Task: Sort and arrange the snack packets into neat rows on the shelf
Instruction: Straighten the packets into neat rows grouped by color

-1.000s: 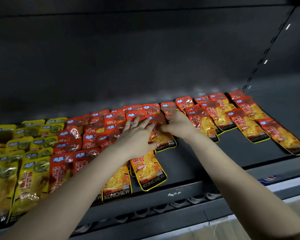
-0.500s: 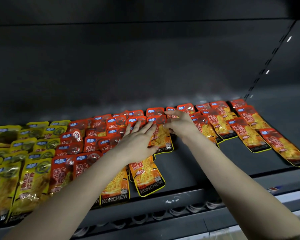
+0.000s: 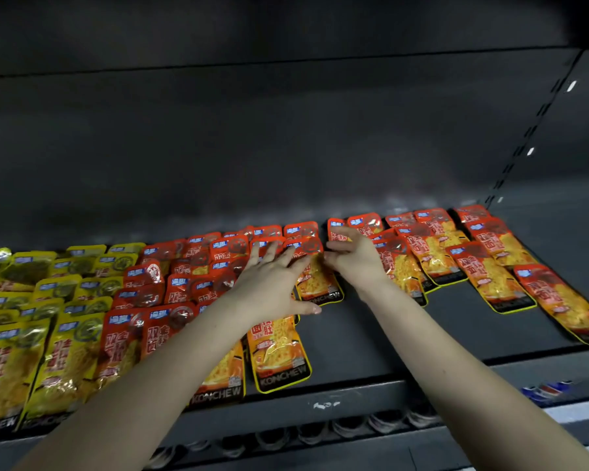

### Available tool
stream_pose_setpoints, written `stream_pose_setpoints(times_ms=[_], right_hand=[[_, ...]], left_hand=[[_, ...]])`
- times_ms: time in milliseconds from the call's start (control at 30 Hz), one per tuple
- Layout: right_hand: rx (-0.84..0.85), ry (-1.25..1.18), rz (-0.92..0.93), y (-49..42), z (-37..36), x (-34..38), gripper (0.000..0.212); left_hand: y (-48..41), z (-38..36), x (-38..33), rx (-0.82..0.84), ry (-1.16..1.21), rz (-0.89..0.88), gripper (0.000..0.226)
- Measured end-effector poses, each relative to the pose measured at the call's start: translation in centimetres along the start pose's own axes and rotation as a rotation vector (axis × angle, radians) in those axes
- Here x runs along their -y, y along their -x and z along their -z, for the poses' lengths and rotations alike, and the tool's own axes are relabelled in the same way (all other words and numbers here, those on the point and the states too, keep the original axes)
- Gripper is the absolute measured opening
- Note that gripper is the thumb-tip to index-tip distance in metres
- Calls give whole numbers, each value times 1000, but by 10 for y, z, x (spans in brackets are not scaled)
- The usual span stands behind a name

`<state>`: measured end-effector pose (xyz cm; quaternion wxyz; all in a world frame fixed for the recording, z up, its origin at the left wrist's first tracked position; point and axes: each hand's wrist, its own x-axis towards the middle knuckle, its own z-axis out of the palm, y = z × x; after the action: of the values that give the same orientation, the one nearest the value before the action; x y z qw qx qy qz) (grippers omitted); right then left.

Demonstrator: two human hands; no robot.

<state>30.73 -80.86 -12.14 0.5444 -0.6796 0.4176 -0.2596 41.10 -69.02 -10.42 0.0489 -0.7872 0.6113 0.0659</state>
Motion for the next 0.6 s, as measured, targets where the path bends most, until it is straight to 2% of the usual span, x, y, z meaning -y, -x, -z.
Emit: stream_pose_setpoints(times_ms=[167, 300, 600], right_hand=[[145, -77, 68, 8, 6, 3, 60], [166, -44, 152, 11, 24, 3, 57], [26, 125, 347, 17, 70, -11, 49]], left_hand=[[-10, 9, -5, 74, 46, 10, 95], [-11, 15, -6, 140, 106, 27, 89], [-11, 24, -43, -44, 236, 1, 80]])
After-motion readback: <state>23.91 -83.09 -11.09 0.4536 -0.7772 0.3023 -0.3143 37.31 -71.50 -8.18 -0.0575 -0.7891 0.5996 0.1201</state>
